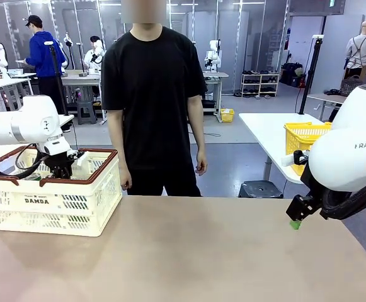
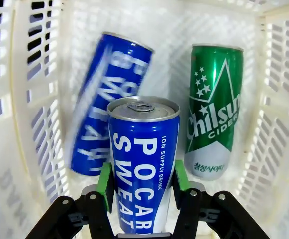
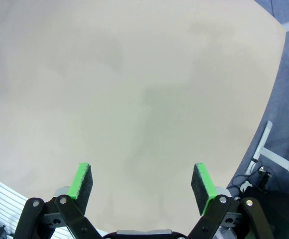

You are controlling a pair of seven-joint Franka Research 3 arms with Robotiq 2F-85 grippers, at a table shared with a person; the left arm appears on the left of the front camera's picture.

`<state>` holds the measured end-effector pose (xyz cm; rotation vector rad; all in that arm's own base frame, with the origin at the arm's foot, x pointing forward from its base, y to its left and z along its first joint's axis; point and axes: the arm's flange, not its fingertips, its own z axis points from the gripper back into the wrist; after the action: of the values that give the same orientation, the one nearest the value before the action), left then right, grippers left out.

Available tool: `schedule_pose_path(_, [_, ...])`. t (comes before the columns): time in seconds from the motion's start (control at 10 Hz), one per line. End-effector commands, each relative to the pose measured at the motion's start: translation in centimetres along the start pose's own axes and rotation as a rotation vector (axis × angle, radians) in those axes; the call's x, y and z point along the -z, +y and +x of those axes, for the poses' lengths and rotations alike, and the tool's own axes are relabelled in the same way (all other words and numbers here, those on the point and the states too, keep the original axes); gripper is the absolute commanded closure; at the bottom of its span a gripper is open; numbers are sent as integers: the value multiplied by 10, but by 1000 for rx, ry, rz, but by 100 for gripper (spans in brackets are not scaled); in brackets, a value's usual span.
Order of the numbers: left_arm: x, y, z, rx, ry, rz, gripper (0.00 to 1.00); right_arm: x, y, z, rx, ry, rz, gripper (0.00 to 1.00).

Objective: Place the drinks into the Shopping basket.
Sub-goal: Pick up one drink and place it into the Shopping basket.

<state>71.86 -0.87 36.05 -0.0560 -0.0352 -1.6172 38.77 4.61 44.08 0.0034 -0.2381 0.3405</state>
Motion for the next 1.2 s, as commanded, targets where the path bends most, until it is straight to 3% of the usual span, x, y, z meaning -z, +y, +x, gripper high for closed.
schedule_pose_path(0.0, [3,6,2,-12,-20,-8,44,1,-1,-2,-4,0,0,0])
schedule_pose_path(1.1, [41,3,1,33,-5,-24,44,1,-1,-2,-4,0,0,0])
